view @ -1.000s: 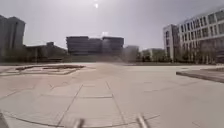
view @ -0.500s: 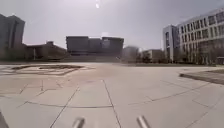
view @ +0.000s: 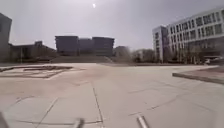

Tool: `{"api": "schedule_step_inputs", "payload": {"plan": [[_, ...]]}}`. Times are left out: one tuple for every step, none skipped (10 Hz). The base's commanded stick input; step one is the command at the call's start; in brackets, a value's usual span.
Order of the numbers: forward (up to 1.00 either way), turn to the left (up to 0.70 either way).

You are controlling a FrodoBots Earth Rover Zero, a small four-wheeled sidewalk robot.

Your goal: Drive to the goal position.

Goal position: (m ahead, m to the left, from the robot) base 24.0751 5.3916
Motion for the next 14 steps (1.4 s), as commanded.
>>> {"api": "schedule_step_inputs", "payload": {"plan": [[0.70, 0.00], [0.70, 0.00], [0.70, 0.00], [0.70, 0.00], [0.70, 0.00], [0.70, 0.00], [0.70, 0.00], [0.70, 0.00], [0.70, 0.35], [0.70, 0.35], [0.70, 0.35], [0.70, 0.35], [0.70, 0.16], [0.70, 0.00]]}}
